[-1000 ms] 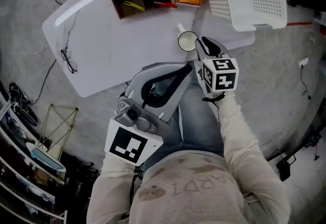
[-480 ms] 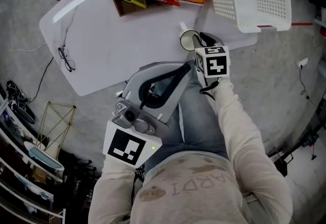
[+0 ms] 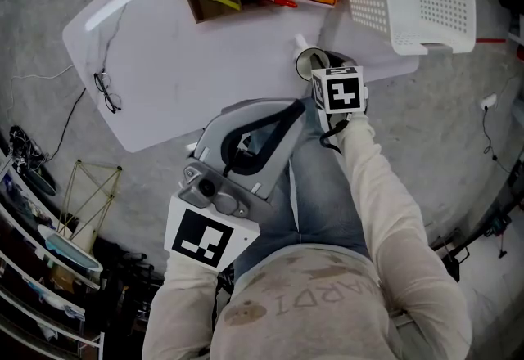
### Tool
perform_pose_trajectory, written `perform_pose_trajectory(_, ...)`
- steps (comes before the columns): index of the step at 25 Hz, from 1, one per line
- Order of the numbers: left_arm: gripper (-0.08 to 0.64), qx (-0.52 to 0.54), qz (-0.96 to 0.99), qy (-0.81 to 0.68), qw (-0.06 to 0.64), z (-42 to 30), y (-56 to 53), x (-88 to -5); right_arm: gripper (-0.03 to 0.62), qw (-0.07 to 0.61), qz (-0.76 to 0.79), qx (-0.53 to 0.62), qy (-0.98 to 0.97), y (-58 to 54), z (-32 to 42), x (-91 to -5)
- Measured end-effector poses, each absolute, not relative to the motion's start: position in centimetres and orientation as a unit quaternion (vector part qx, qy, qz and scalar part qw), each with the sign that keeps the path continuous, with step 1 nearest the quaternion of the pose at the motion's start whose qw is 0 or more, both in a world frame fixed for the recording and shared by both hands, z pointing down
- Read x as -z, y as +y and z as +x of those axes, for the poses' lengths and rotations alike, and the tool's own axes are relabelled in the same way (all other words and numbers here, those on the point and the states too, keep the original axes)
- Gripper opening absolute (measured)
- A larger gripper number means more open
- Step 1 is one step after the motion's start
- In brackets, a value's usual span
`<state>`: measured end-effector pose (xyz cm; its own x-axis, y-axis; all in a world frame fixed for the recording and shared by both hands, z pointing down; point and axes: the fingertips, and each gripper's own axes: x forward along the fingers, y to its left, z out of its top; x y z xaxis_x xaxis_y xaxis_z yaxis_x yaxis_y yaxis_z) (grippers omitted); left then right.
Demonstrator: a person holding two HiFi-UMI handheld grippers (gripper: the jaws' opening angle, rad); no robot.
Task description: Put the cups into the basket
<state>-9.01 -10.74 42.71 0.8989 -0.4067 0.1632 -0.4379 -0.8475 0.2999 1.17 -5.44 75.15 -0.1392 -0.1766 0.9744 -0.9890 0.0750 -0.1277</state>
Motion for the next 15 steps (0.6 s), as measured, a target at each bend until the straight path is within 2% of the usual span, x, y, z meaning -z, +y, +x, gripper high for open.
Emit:
perform_pose_trajectory(2, 0.002, -0.047, 0.96, -0.221, 0.167, -9.1, -10.8, -42.7, 0.109, 0.44, 0.495, -0.47, -0.584, -5.5, 1.4, -75.8)
perform_pose_trajectory(5, 0.002, -0.049, 0.959, -0.224, 0.166, -9.3, -10.7, -42.8, 0.067, 0.448, 0.504, -0.47, -0.57, -5.8, 1.9, -76.0)
perform_pose_trajectory(15, 0.002, -0.048, 0.961, -0.225, 0.153, -9.7, -10.4, -42.0, 0.058, 0.428, 0.516, -0.481, -0.566, -5.1, 1.8, -74.2)
